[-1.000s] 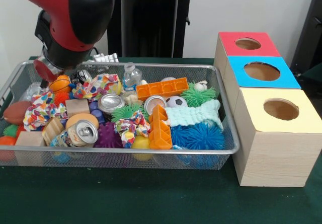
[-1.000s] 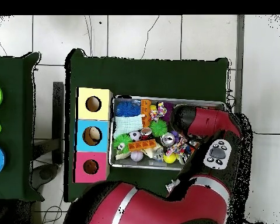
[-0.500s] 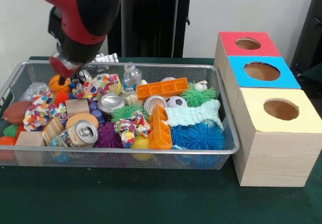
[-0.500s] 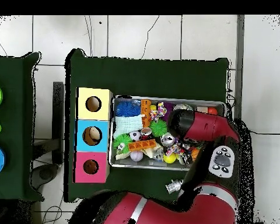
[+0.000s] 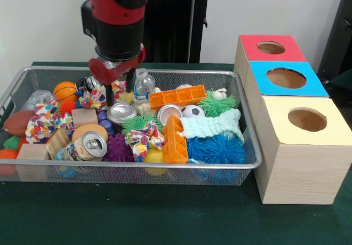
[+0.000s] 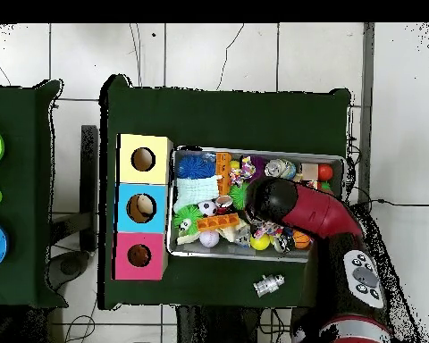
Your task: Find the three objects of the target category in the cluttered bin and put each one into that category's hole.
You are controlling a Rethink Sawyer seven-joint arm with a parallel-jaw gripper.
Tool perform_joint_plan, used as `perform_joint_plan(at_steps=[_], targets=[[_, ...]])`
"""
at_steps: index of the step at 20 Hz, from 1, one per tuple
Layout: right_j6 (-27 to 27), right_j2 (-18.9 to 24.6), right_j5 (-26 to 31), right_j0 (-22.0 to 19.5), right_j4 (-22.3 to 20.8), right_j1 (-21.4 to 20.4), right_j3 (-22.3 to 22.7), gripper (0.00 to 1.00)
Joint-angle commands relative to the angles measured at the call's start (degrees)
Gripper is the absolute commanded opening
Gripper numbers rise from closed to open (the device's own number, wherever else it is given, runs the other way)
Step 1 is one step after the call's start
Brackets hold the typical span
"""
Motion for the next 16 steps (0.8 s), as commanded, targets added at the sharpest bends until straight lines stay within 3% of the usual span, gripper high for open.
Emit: perform_joint_plan(at_steps=[1, 4, 8, 16], targets=[[15.7, 14.5, -13.4, -1.7, 4.8, -1.4, 10.1, 1.00], [18.1, 14.5, -17.5, -1.4, 5.3, 0.5, 10.3, 1.00], [17.7, 13.5, -21.8, -0.8, 3.6, 3.5, 10.2, 1.00], [22.2, 9.5, -17.2, 4.2, 7.5, 0.9, 12.1, 1.00]])
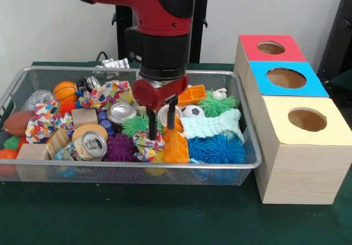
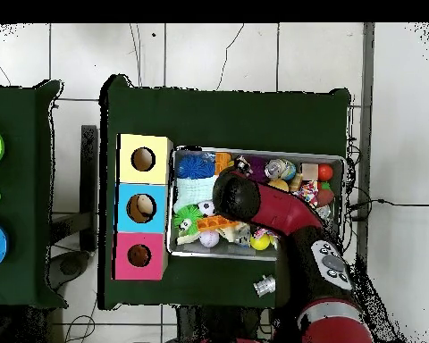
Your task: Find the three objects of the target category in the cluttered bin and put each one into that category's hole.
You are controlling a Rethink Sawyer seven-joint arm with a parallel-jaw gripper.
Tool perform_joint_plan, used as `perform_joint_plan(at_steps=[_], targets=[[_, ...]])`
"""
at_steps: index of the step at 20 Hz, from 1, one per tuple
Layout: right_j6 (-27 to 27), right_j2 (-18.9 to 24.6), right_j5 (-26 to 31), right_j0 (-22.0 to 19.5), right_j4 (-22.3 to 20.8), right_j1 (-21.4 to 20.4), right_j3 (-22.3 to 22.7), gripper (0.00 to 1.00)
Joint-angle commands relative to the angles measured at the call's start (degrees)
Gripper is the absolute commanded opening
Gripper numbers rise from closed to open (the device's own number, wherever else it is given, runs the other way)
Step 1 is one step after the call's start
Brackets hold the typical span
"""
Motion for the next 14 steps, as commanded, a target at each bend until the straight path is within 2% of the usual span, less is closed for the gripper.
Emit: perform_joint_plan(at_steps=[1, 9, 14], targets=[[21.5, 1.8, 3.2, 3.5, 4.2, -0.4, 7.9, 1.00], [21.6, 0.8, 8.2, 6.4, 5.2, -3.5, 11.4, 1.00], [22.9, 1.3, 6.7, 7.5, 5.5, -4.7, 12.2, 1.00]])
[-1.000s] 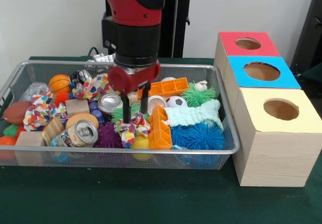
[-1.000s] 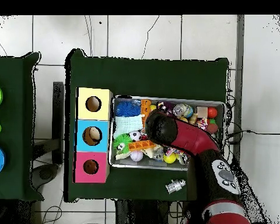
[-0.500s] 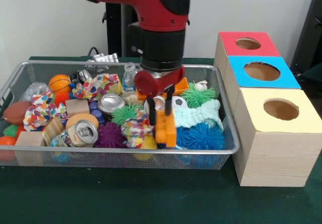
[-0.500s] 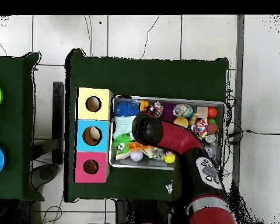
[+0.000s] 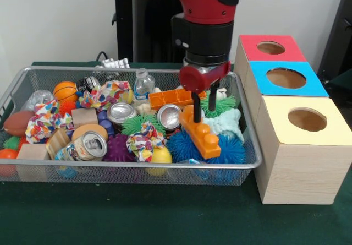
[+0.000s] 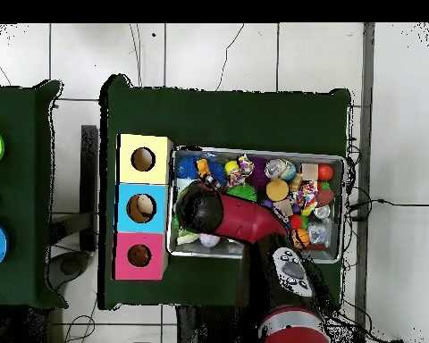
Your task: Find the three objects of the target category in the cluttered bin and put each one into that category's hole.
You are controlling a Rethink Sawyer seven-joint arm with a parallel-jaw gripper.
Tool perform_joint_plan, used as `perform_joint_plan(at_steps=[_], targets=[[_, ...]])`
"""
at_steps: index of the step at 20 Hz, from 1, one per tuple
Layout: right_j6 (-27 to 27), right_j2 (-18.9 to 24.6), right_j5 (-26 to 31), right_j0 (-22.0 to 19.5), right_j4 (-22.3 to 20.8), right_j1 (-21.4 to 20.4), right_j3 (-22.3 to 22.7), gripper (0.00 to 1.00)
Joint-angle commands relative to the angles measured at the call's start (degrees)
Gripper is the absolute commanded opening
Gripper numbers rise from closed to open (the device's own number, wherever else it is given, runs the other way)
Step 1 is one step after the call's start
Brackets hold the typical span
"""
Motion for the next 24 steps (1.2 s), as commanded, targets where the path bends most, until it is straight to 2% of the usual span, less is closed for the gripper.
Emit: perform_joint_plan(at_steps=[1, 2, 8, 15, 18, 24], targets=[[18.5, 1.7, 5.2, 1.1, 3.0, -1.6, 5.9, 1.00], [18.3, 1.2, 6.0, 1.4, 3.0, -0.8, 4.6, 1.00], [17.7, 1.2, 4.5, 1.0, 2.8, 0.8, 3.4, 1.00], [17.3, 2.5, 5.3, 0.7, 3.4, -0.8, 2.5, 1.00], [16.4, 4.4, 3.2, -0.5, 3.1, -0.2, 2.9, 1.00], [14.9, 3.9, 0.1, -0.6, 1.0, 2.8, 1.4, 1.00]])
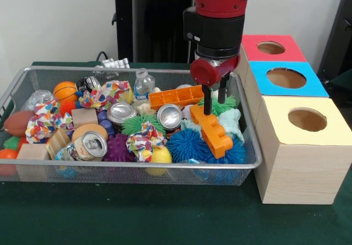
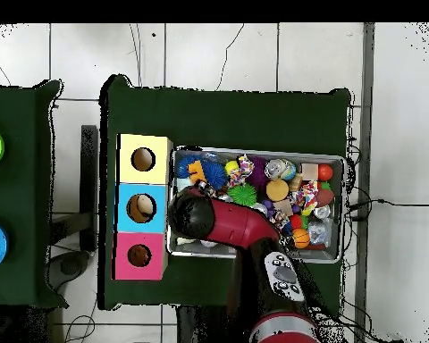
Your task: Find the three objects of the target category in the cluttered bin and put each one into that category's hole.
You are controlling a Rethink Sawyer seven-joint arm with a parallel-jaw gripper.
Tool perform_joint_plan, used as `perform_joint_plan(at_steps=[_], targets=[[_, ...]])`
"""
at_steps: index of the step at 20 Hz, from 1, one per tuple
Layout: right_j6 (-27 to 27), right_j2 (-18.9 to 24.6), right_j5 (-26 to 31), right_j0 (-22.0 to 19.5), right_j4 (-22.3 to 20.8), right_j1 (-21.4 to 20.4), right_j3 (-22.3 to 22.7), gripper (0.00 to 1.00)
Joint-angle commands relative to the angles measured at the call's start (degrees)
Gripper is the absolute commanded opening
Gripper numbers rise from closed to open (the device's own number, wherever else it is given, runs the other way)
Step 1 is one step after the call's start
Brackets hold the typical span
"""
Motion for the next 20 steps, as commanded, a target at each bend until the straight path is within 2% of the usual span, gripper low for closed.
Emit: perform_joint_plan(at_steps=[1, 2, 4, 6, 8, 12, 17, 20], targets=[[13.6, 3.9, -0.5, -2.5, -0.1, 4.1, -0.1, 1.00], [13.0, 3.5, -0.5, -2.9, -0.7, 4.6, -0.2, 1.00], [10.8, -0.7, 1.0, -1.8, -3.6, 4.9, -1.2, 1.00], [8.7, -1.6, 1.4, -3.5, -5.4, 3.6, -0.5, 1.00], [7.8, -3.1, 3.1, -3.7, -6.5, 2.6, -1.8, 1.00], [7.5, -1.5, 5.3, -5.9, -6.7, 1.7, -3.5, 1.00], [7.1, -0.9, 12.6, -7.1, -5.8, 1.3, -7.0, 1.00], [7.0, -0.1, 14.1, -8.0, -5.9, 0.5, -6.9, 1.00]])
